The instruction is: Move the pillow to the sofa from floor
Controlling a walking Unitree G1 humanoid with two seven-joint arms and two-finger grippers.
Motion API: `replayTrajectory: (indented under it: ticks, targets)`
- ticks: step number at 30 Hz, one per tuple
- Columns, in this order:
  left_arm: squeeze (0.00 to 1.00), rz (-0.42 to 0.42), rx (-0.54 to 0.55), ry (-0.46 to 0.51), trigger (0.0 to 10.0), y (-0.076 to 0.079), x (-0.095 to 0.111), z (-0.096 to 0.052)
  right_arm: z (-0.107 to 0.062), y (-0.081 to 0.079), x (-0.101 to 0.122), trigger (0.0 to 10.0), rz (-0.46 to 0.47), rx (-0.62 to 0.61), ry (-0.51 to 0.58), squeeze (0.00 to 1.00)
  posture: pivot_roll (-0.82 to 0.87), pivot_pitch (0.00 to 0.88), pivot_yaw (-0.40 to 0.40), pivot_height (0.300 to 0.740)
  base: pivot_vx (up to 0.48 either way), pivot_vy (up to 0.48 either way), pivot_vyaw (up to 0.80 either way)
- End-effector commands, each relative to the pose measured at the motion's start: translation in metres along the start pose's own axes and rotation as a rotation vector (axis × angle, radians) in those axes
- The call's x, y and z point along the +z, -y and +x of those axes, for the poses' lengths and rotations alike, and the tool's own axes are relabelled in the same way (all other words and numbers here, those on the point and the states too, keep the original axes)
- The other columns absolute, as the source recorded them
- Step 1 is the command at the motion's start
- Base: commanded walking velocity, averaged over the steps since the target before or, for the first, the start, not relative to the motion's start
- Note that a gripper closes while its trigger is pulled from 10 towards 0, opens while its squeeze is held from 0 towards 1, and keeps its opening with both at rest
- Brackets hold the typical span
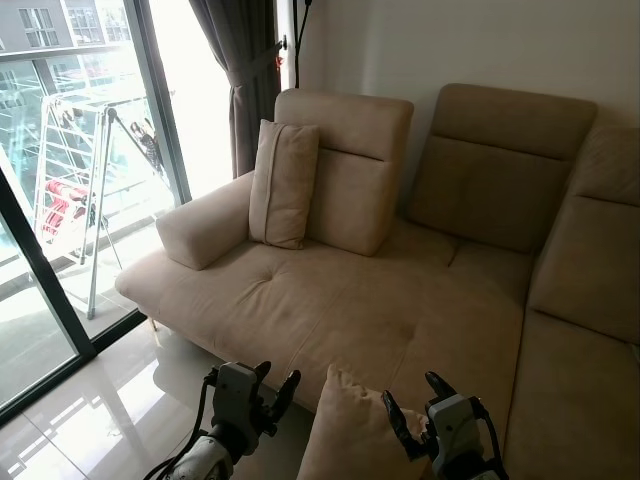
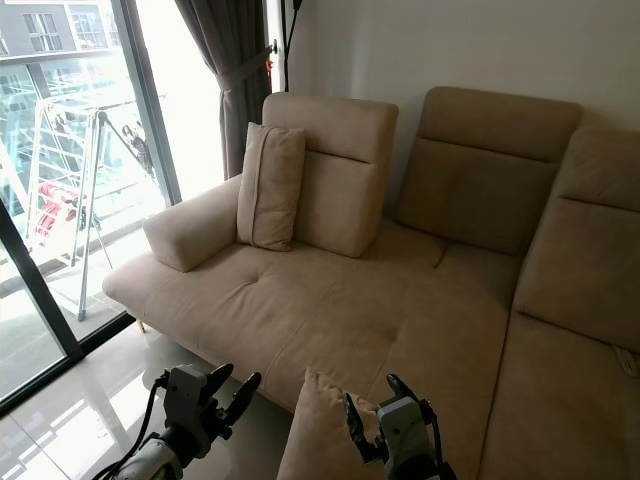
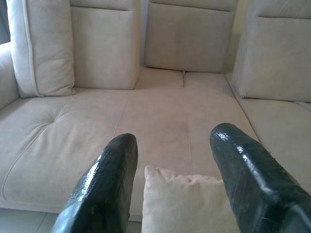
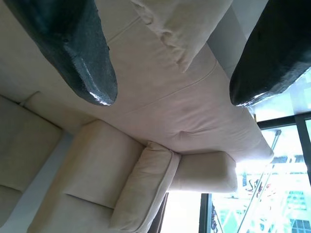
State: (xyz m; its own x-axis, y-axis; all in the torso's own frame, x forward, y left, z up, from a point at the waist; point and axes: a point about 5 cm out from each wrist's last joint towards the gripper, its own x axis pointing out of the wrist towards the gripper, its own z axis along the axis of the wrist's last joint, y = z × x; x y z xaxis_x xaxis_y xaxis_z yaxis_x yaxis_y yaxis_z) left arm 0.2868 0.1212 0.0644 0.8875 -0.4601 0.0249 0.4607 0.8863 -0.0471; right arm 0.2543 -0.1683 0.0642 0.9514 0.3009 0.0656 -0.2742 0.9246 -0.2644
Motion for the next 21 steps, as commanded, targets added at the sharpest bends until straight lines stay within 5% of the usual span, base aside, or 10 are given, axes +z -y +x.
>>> replayTrajectory:
  ticks: [1, 21]
  targets:
    - [0.0, 0.017, -0.011, -0.019, 10.0, 0.001, -0.0041, -0.0017, -0.0017, 0.0007, -0.0024, 10.0, -0.003, -0.005, -0.007, 0.0, -0.01, 0.0, 0.001, 0.74, 0.0, 0.0, 0.0]
    - [0.0, 0.018, -0.009, -0.017, 10.0, 0.0031, -0.0042, -0.0019, -0.0022, 0.0012, -0.0034, 10.0, -0.006, -0.002, -0.01, 0.0, -0.01, 0.0, -0.004, 0.74, 0.037, 0.0, 0.0]
